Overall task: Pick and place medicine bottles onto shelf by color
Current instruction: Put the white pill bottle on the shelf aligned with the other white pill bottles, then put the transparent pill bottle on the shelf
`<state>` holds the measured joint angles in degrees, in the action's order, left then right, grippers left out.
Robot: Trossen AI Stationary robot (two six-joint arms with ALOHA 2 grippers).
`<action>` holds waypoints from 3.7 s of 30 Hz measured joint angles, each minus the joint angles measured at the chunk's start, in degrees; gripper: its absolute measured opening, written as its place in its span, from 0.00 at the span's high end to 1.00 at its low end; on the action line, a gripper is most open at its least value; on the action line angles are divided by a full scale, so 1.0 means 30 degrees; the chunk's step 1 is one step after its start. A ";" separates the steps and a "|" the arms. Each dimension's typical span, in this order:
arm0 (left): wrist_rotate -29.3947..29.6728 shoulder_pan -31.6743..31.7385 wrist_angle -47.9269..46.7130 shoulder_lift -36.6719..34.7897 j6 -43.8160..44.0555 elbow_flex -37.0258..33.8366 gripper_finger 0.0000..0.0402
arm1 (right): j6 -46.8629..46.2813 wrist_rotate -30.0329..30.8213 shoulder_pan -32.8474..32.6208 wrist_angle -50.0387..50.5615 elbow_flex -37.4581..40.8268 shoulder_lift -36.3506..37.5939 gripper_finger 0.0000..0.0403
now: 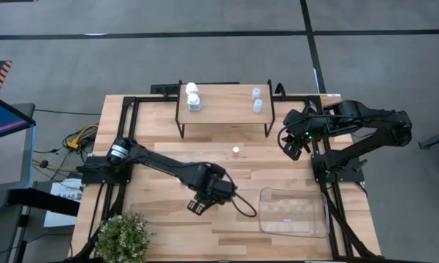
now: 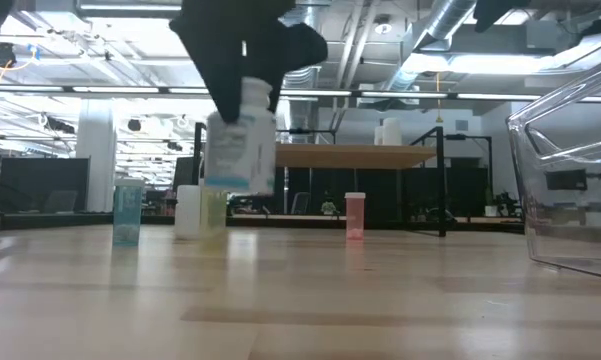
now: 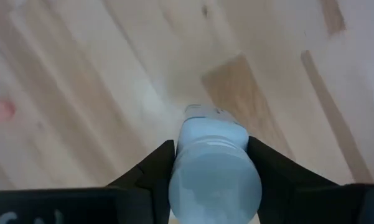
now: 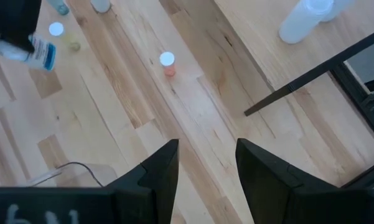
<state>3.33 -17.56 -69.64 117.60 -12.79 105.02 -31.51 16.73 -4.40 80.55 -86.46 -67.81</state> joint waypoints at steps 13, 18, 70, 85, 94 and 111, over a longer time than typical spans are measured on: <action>0.0193 0.3435 -0.6456 -0.1108 -0.1527 0.5865 0.65 | -0.0044 -0.0117 0.0005 -0.0015 0.0015 -0.0001 0.55; 0.0418 0.5834 -0.6456 -0.2903 -0.1885 0.5875 0.65 | -0.0044 -0.0120 0.0000 -0.0058 0.0015 0.0000 0.55; -0.1245 1.5913 -0.3807 -0.3228 -0.5045 0.3270 0.49 | -0.0707 -0.0124 0.0007 -0.0168 0.0015 -0.0007 0.58; -0.0299 1.5782 -0.4533 -0.3228 -0.4206 0.4425 0.38 | -0.0692 -0.0124 0.0005 -0.0153 0.0015 -0.0007 0.58; -0.0320 1.5320 -0.6826 -0.3255 -0.1978 0.7629 0.38 | -0.0692 -0.0124 0.0002 -0.0153 0.0015 -0.0007 0.59; -0.0502 0.9774 -0.6785 -0.6468 0.3717 0.7766 0.44 | -0.0856 -0.0131 0.0000 -0.0156 0.0015 0.0000 0.59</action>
<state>1.83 11.76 -89.99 98.20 -1.64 128.32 -34.08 16.34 -4.40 80.09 -86.41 -67.81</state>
